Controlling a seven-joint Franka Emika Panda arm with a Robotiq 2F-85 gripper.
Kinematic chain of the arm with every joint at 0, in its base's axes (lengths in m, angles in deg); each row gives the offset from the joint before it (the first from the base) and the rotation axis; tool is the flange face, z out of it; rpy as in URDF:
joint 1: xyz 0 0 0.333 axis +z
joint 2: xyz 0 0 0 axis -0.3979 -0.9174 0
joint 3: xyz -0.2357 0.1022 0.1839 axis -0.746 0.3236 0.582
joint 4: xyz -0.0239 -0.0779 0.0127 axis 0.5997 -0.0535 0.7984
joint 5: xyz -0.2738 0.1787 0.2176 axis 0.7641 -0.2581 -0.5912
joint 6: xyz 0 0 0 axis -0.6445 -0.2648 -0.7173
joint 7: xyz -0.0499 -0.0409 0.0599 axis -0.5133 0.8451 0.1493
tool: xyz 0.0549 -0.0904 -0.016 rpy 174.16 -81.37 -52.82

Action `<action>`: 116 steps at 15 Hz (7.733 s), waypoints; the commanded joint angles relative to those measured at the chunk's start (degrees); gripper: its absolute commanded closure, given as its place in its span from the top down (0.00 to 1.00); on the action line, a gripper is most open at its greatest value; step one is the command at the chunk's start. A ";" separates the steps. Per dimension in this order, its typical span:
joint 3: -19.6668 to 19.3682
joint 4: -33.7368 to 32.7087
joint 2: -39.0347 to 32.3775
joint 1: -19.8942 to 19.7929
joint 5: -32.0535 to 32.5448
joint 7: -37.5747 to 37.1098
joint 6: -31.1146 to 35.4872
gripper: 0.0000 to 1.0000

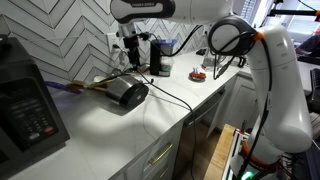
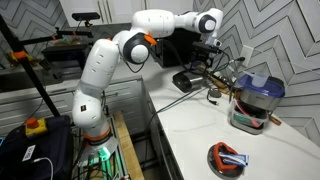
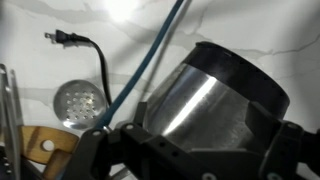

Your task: Put the silver tin with a black vest in an upright position

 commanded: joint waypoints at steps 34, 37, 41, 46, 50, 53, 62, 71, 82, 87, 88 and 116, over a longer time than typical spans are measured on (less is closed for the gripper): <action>5.67 -31.71 -23.29 -0.52 -8.95 7.77 -27.42 1.00; 6.60 -32.20 -24.11 -2.60 -11.93 7.70 -36.24 0.86; 9.26 -22.96 -22.63 -6.22 -18.99 5.67 -35.46 0.49; 12.73 -28.13 -27.30 -9.78 -33.49 -3.93 -35.23 0.12; 15.96 -31.32 -29.34 -12.35 -43.92 -11.83 -31.78 0.00; 16.54 -31.43 -29.66 -12.58 -47.87 -14.93 -27.14 0.00; 25.65 -19.14 -23.12 -14.06 -43.29 -14.63 -32.56 0.01; 30.80 -16.98 -12.18 -14.43 -23.86 -10.67 -30.72 0.01; 30.64 -1.38 8.36 -6.04 -9.67 -8.58 -8.13 0.01; 31.09 0.38 10.25 -5.74 -8.59 -8.61 -4.65 0.03; 31.04 2.16 11.94 -6.22 -8.54 -8.36 -3.88 0.03; 13.50 58.37 41.30 9.50 -6.77 -34.97 52.32 0.01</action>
